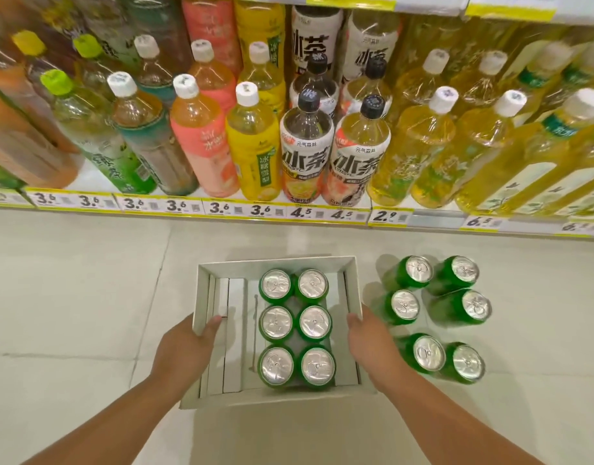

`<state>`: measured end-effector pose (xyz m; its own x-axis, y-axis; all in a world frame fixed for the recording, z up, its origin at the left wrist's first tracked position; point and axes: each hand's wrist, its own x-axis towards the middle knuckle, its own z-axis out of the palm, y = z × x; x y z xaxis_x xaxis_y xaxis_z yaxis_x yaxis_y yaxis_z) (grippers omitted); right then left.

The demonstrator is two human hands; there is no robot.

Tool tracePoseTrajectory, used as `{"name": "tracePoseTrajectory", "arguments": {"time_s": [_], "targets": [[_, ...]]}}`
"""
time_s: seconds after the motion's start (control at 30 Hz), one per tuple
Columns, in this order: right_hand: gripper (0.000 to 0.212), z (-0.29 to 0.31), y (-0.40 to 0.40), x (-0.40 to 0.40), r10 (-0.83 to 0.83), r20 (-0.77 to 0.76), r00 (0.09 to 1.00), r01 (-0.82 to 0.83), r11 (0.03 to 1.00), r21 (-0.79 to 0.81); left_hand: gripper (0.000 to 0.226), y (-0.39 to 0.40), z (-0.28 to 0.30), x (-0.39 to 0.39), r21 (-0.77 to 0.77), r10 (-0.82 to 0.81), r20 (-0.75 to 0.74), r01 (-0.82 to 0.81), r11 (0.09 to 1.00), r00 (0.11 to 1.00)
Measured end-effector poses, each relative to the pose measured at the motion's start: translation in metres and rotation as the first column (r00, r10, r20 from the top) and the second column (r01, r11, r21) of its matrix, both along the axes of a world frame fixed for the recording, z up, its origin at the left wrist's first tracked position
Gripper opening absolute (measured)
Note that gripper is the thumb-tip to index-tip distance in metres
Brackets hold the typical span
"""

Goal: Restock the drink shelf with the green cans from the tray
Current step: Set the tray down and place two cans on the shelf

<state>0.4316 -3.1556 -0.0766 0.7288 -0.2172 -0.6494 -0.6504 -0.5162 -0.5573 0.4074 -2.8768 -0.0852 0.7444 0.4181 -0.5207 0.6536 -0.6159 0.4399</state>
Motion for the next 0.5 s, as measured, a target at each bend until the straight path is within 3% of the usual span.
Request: {"name": "tracePoseTrajectory", "arguments": {"time_s": [0.2, 0.27, 0.33, 0.37, 0.43, 0.5], "targets": [[0.041, 0.001, -0.001, 0.001, -0.026, 0.027, 0.999, 0.025, 0.999, 0.033, 0.042, -0.007, 0.004, 0.002, -0.078, 0.145, 0.062, -0.140, 0.987, 0.988], [0.051, 0.006, 0.001, 0.005, -0.063, 0.143, 0.988, 0.063, 0.998, 0.010, 0.042, -0.010, 0.008, 0.000, -0.096, 0.218, 0.267, -0.200, 0.975, 0.939], [0.053, 0.015, 0.008, 0.007, -0.072, 0.367, 0.927, 0.076, 0.997, 0.004, 0.036, -0.019, 0.018, 0.005, -0.027, 0.118, 0.556, -0.124, 0.992, 0.823], [0.051, 0.020, 0.012, 0.008, -0.039, 0.472, 0.880, 0.050, 0.999, -0.009, 0.032, -0.025, 0.021, 0.010, -0.004, 0.065, 0.621, -0.080, 0.997, 0.781], [0.046, 0.025, 0.021, 0.012, 0.058, 0.595, 0.802, -0.016, 0.997, -0.075, 0.031, -0.041, 0.024, 0.021, -0.088, 0.086, 0.594, -0.042, 0.995, 0.799], [0.045, 0.020, 0.028, 0.016, 0.092, 0.594, 0.799, -0.050, 0.995, -0.088, 0.042, -0.058, 0.020, 0.032, -0.206, 0.154, 0.448, -0.066, 0.976, 0.881]]}}
